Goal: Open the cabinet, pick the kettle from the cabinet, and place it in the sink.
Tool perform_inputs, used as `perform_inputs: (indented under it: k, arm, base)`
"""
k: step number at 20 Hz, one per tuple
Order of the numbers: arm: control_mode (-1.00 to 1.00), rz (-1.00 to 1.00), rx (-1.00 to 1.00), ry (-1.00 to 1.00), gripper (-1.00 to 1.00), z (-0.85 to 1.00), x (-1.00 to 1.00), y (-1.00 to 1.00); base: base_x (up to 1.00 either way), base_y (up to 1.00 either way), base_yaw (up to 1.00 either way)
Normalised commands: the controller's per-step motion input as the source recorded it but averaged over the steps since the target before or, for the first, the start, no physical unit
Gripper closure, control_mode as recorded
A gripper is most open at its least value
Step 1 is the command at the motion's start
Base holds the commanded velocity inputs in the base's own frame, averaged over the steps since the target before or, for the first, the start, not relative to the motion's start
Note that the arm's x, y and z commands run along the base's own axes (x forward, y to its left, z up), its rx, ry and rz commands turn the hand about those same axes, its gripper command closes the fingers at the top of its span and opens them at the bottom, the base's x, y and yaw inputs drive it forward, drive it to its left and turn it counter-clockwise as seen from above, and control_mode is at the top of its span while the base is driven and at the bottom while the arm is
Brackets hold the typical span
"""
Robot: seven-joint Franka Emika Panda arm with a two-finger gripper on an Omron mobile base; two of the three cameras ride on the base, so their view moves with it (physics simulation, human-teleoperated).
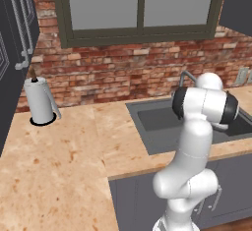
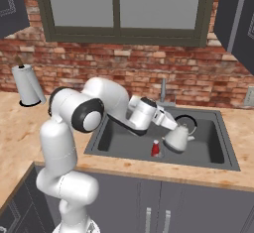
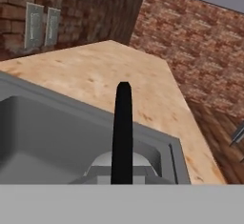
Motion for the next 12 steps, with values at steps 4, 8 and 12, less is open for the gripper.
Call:
perform_inputs:
  k: [4,8,12]
  arm:
    - [-1.0,-0.02,0.0,-0.08,1.0,-0.15,0.06,0.0]
    - [-1.0,-0.09,0.0,-0.1,1.0,-0.18,0.06,0.04]
    - [-1.0,-0.13,0.0,-0.06,1.0,-0.17,0.14,0.0]
  base:
    - [0.0,0.0,0.0]
    - [0.0,0.0,0.0]
    - [0.0,0.0,0.0]
